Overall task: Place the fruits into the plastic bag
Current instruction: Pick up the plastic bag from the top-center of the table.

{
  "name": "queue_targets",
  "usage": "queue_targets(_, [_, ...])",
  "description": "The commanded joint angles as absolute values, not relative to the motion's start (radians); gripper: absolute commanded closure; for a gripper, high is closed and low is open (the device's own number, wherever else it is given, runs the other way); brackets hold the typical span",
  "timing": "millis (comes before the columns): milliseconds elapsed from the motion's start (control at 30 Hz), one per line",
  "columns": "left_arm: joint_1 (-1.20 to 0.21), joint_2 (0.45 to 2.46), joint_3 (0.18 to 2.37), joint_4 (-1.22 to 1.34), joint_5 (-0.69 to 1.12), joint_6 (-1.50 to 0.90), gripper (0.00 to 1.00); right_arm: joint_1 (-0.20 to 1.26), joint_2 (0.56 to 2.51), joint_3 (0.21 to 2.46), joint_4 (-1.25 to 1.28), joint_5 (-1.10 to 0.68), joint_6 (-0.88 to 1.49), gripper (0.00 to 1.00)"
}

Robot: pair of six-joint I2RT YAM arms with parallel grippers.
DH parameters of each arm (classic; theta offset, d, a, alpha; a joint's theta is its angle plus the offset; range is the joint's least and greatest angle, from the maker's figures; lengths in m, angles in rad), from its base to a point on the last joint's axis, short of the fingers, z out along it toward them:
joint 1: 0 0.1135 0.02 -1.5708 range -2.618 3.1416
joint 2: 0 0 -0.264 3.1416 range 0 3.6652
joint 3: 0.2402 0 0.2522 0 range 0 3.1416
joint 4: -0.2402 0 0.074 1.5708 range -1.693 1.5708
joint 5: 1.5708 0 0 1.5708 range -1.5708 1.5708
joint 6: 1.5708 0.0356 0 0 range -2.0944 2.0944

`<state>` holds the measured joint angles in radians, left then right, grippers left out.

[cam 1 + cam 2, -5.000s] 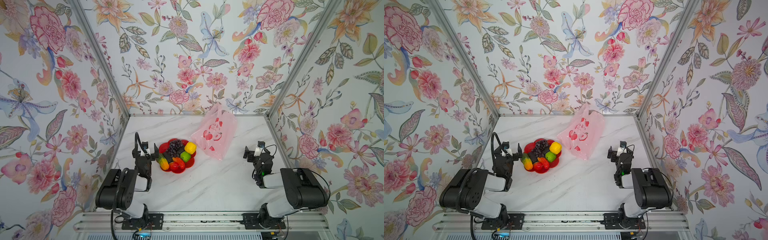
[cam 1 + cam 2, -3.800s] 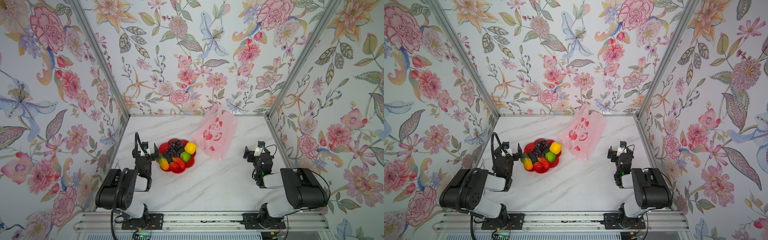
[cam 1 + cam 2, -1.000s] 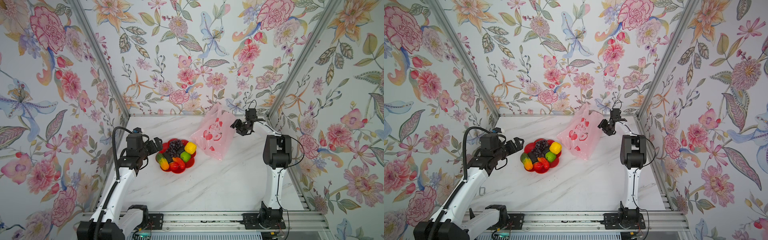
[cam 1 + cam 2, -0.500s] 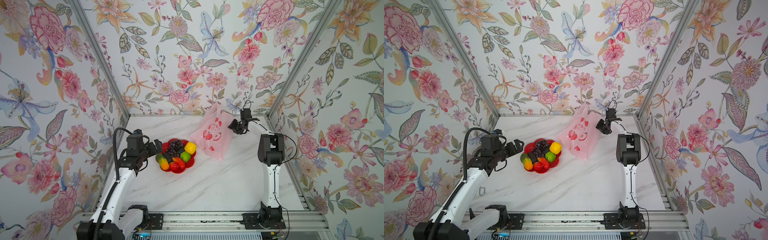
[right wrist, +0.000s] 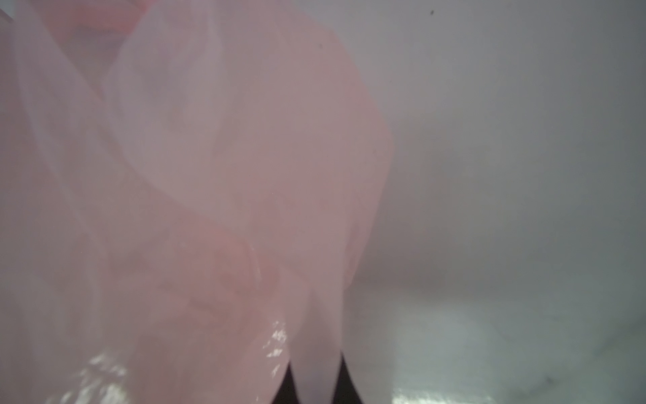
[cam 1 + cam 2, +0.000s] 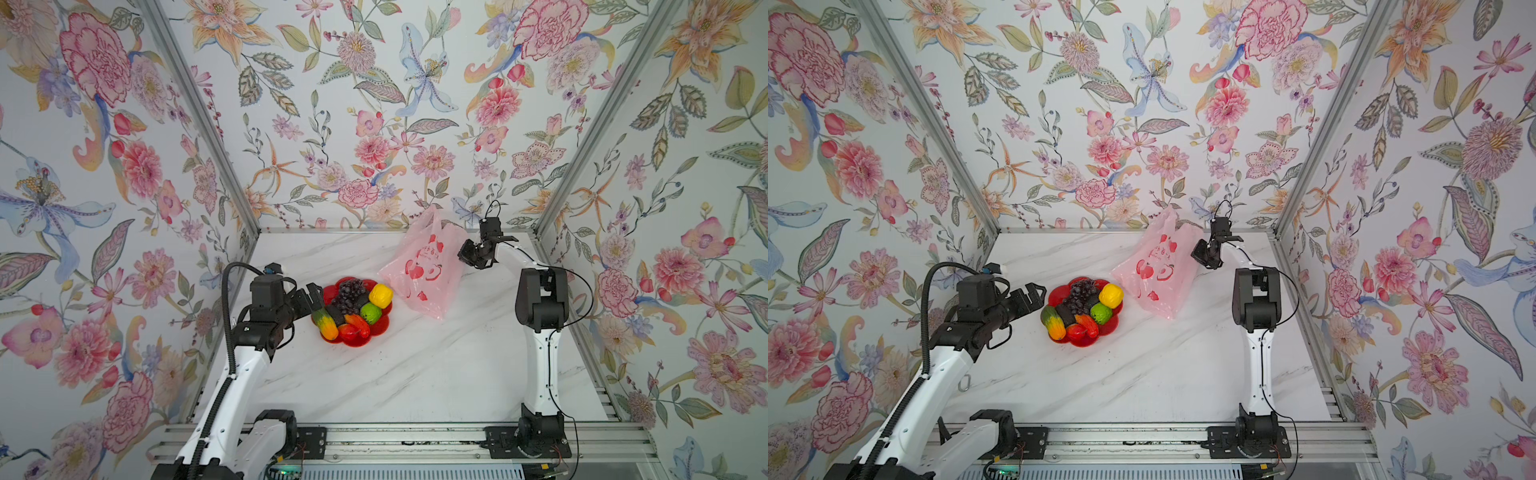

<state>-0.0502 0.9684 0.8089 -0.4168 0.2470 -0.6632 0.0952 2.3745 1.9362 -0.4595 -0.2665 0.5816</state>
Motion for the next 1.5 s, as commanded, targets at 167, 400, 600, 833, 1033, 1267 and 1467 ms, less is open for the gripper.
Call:
queue_targets(167, [-0.04,0.951,0.801,-0.398,0.245,-0.671,0.01,0.111,2.16,1.839,-0.449,-0.187,0.472,1.0])
queue_targets(400, [-0.04,0.952,0.813,-0.384,0.262,-0.673,0.01,0.134,1.993,1.741,-0.377,-0.125,0.405,1.0])
queue_targets(600, [-0.039,0.945,0.832,-0.379,0.27,-0.671,0.01,0.181,1.88,1.68,-0.28,-0.083,0.263,1.0])
queue_targets(833, [-0.038,0.94,0.848,-0.341,0.292,-0.708,0.01,0.302,1.71,1.466,0.036,-0.021,-0.137,1.0])
queue_targets(1033, [-0.038,0.95,0.874,-0.291,0.322,-0.736,0.01,0.359,1.562,1.169,0.486,-0.026,-0.4,1.0])
queue_targets(1267, [-0.037,1.01,0.968,-0.212,0.416,-0.775,0.01,0.359,1.466,1.093,0.563,-0.142,-0.463,1.0])
queue_targets(1467, [-0.04,1.109,1.106,-0.151,0.502,-0.827,0.01,0.365,1.407,1.111,0.54,-0.22,-0.486,1.0])
